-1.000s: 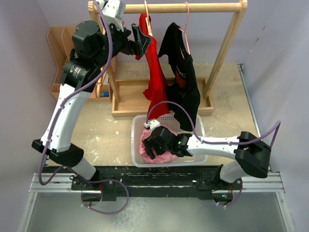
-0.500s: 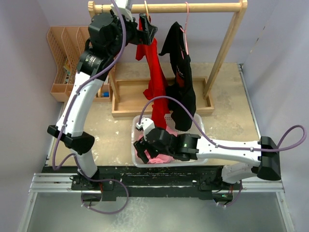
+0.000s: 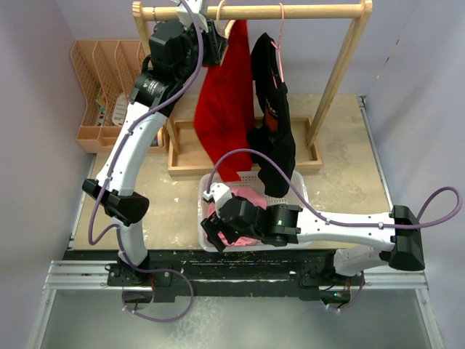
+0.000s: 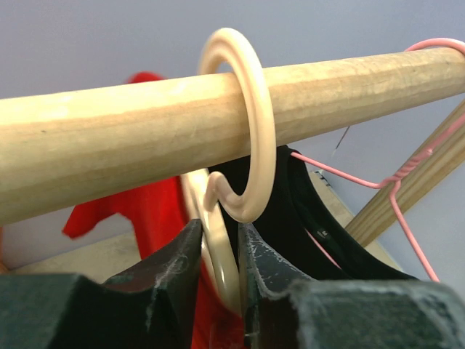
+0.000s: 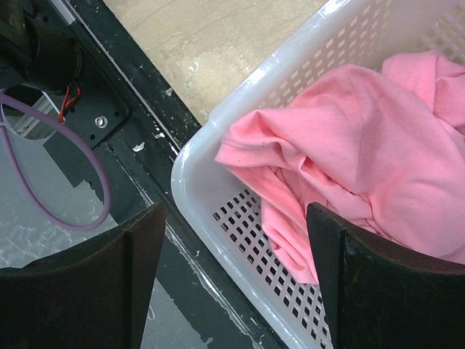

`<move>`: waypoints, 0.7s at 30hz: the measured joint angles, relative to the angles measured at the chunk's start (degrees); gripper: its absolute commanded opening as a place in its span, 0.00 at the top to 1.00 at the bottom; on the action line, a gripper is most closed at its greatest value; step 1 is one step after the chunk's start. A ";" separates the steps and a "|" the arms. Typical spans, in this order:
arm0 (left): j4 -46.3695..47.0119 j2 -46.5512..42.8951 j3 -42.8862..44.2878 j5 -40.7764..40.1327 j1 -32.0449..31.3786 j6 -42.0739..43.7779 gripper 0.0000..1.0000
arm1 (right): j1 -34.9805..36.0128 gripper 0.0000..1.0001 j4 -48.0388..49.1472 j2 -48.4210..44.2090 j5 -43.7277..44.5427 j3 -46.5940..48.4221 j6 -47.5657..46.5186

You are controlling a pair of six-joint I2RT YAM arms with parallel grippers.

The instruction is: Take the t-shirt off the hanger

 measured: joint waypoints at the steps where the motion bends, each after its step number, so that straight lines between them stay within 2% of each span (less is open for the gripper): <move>1: -0.02 0.00 0.00 -0.57 0.02 0.15 0.68 | 0.15 0.20 0.00 0.09 -0.02 0.00 0.00; 11: 1.57 -0.02 -0.76 -3.34 0.02 2.99 0.68 | 0.83 0.20 0.42 2.32 0.02 0.00 -0.02; 15: 1.97 -0.02 -0.98 -2.86 0.00 3.43 0.81 | 0.94 0.20 0.44 2.34 0.24 0.00 -0.02; 18: 3.06 -0.09 -1.77 -1.68 -0.04 3.96 0.99 | 0.94 0.20 0.48 2.34 0.42 0.00 0.00; 21: 4.50 -0.31 -2.82 -1.42 -0.13 4.26 1.00 | 0.94 0.20 0.48 2.34 0.50 0.00 0.00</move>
